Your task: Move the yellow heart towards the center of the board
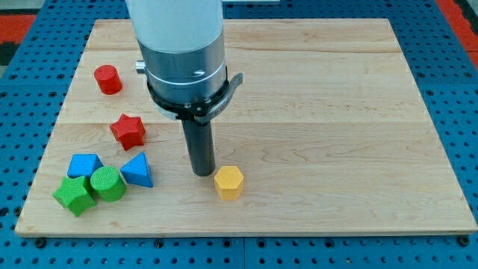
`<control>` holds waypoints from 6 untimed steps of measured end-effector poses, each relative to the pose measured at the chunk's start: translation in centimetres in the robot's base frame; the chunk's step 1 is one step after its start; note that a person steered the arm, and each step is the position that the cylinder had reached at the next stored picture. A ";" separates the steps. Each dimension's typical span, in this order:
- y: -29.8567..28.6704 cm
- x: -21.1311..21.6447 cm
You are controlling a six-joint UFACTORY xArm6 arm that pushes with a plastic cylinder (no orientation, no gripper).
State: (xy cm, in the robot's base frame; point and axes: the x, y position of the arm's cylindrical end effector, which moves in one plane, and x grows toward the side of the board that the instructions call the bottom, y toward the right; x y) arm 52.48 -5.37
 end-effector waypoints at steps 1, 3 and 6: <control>1.1 2.6; 4.8 -6.2; 0.0 -29.3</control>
State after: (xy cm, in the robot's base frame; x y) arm 23.16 -5.37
